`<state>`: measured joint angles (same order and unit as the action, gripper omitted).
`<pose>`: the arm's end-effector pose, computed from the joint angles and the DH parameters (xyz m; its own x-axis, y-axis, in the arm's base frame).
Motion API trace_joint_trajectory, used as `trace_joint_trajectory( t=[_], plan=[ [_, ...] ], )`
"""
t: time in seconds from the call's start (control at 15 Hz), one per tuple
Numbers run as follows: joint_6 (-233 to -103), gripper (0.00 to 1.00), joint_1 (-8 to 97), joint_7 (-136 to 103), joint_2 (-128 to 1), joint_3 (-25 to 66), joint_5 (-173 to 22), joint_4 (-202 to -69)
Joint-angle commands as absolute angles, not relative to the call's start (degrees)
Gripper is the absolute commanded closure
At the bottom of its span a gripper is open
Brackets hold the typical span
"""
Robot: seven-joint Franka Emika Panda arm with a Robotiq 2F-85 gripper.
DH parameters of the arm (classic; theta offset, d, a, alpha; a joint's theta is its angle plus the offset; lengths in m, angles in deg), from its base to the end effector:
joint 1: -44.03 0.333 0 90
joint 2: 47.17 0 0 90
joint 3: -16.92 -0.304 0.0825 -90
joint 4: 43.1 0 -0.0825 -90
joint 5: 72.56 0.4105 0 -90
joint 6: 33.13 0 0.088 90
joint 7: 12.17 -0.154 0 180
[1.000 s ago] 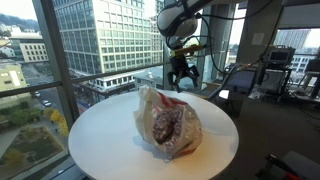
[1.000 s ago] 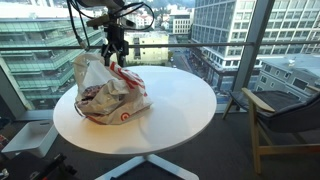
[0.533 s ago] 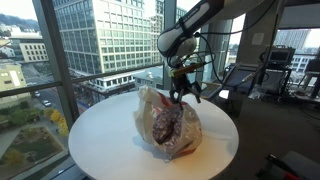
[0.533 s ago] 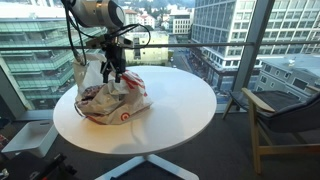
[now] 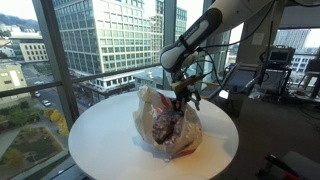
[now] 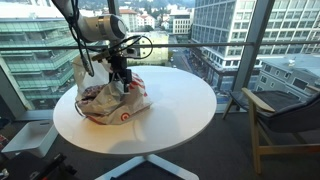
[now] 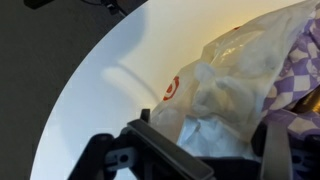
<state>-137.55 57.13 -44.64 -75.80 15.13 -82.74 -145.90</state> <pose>0.5761 0.1300 0.1747 0.9090 -0.2649 -0.3216 -0.1483 -0.9271 0.3443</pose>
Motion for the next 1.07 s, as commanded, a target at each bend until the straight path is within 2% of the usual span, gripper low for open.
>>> trace_joint_trajectory(
  t=[0.0, 0.47, 0.53, 1.0],
  plan=[
    [-136.77, 0.42, 59.73, -49.26, -74.18, 17.21, -88.49, -147.36],
    [-131.51, 0.95, 63.51, -60.47, -74.63, 19.35, -107.72, -146.45],
    [-130.51, 1.00, 63.68, -61.93, -74.68, 19.45, -110.28, -146.28],
    [-123.53, 0.99, 63.35, -70.48, -72.18, 17.85, -128.35, -143.23]
  ],
)
